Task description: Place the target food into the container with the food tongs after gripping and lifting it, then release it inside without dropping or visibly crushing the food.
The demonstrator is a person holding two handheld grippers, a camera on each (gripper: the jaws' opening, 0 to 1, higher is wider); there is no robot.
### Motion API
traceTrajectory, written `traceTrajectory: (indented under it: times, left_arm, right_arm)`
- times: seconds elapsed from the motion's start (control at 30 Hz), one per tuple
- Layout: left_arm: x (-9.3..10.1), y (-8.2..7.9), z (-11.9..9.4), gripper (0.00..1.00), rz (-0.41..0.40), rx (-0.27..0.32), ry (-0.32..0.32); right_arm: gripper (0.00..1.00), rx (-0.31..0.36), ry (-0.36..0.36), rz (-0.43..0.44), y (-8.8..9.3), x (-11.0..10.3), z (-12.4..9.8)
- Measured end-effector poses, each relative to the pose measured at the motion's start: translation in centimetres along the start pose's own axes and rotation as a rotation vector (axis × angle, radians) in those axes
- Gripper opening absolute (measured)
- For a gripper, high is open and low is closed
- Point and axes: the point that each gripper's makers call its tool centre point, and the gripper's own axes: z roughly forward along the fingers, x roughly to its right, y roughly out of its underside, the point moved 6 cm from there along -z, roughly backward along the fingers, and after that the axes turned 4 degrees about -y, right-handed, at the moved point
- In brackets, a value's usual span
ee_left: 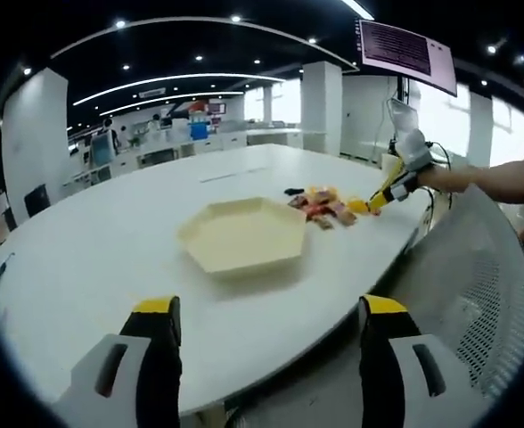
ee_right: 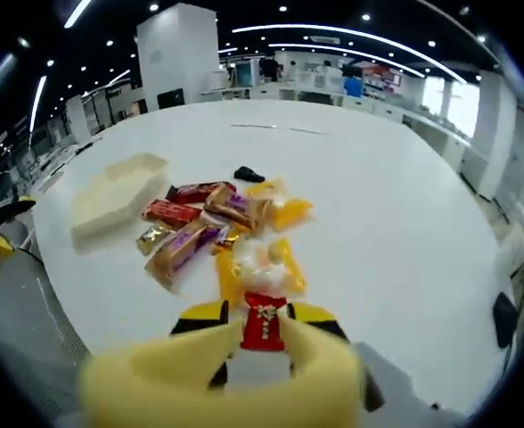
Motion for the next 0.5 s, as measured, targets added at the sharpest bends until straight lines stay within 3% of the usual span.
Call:
traceTrajectory:
  times: [0.5]
  left_arm:
    - [-0.02, 0.02, -0.09, 0.76, 0.006, -0.001, -0.012]
  right_arm:
    - [0.20, -0.046, -0.029, 0.044, -0.06, -0.15, 0.10]
